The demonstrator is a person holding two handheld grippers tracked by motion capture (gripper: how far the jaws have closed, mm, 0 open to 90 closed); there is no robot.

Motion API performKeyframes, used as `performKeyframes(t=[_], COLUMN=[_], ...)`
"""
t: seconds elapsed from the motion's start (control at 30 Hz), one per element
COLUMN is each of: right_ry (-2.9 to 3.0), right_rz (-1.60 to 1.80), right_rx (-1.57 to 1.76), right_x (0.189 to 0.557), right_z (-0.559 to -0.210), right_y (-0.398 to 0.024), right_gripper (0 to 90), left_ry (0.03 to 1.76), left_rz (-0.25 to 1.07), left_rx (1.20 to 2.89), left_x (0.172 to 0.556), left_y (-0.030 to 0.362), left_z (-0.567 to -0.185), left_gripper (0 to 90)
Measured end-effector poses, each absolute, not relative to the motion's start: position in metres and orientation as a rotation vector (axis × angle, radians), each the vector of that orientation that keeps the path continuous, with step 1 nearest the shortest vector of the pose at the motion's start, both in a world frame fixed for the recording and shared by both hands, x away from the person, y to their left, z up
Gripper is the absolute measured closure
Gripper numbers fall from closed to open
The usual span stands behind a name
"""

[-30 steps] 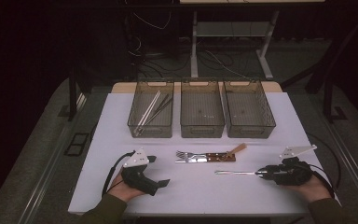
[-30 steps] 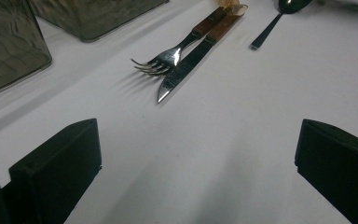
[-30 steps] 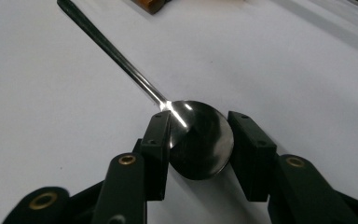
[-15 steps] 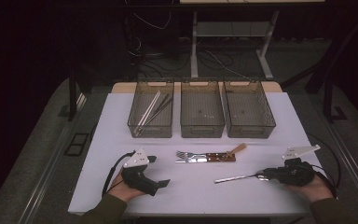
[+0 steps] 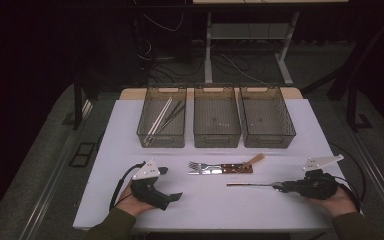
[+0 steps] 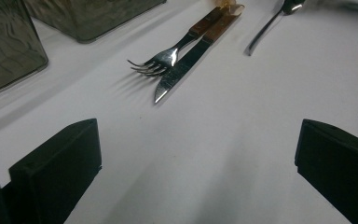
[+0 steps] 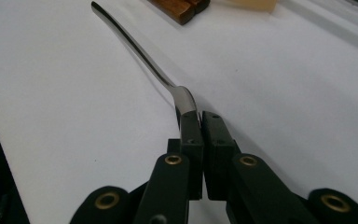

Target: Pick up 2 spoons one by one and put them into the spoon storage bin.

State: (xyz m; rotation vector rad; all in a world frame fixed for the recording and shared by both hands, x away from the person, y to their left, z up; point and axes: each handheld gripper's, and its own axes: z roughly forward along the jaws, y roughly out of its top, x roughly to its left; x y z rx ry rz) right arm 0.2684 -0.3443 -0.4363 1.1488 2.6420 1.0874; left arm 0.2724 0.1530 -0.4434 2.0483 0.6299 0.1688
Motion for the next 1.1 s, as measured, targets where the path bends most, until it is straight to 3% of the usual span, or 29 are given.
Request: performKeyframes(t=[1.1], right_ry=[2.367], right_rz=[1.224], right_rx=[1.212], right_x=[0.271], right_z=[-0.403], right_y=[-0.350], right_gripper=[88.5], left_ry=[0.631], left_rz=[0.166], left_rx=[2.053], left_x=[0.273], left_y=[0.152], left_z=[-0.444], left_gripper=[0.0])
